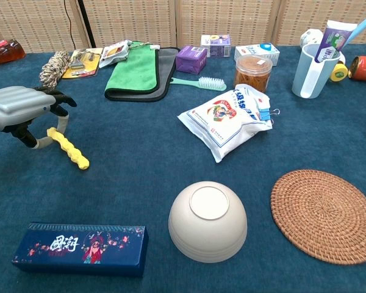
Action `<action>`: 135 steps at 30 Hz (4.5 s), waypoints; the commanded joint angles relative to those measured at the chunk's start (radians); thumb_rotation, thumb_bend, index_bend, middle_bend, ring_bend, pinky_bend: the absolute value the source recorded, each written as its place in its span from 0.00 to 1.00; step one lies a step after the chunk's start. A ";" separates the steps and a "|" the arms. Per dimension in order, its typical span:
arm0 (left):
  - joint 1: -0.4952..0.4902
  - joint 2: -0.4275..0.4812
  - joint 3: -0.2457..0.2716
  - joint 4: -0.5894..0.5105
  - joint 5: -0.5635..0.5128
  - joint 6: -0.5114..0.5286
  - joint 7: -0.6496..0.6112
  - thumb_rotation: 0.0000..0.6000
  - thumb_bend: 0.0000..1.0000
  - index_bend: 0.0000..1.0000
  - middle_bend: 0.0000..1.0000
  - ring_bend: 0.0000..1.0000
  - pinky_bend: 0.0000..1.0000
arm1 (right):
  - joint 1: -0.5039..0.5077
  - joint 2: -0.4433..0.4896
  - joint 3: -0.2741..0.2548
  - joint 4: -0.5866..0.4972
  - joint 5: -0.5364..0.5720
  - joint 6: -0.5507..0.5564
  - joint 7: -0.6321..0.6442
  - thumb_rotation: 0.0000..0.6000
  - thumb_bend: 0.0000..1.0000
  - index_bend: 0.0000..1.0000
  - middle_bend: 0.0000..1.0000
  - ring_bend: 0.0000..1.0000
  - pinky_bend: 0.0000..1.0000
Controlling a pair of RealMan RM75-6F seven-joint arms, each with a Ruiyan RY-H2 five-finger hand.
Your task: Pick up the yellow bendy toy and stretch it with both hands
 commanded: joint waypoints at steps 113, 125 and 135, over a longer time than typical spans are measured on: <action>-0.387 0.203 -0.139 -0.620 -0.045 0.074 0.440 1.00 0.50 0.74 0.15 0.02 0.00 | 0.756 -0.275 0.243 -0.077 0.558 -0.955 0.836 1.00 0.29 0.49 0.16 0.06 0.00; -0.387 0.205 -0.126 -0.616 -0.044 0.075 0.430 1.00 0.50 0.74 0.15 0.02 0.00 | 0.765 -0.287 0.247 -0.065 0.565 -0.972 0.843 1.00 0.37 0.52 0.18 0.06 0.00; -0.391 0.194 -0.119 -0.615 -0.047 0.080 0.437 1.00 0.50 0.74 0.15 0.02 0.00 | 0.770 -0.295 0.244 -0.060 0.584 -0.963 0.827 1.00 0.42 0.55 0.20 0.07 0.00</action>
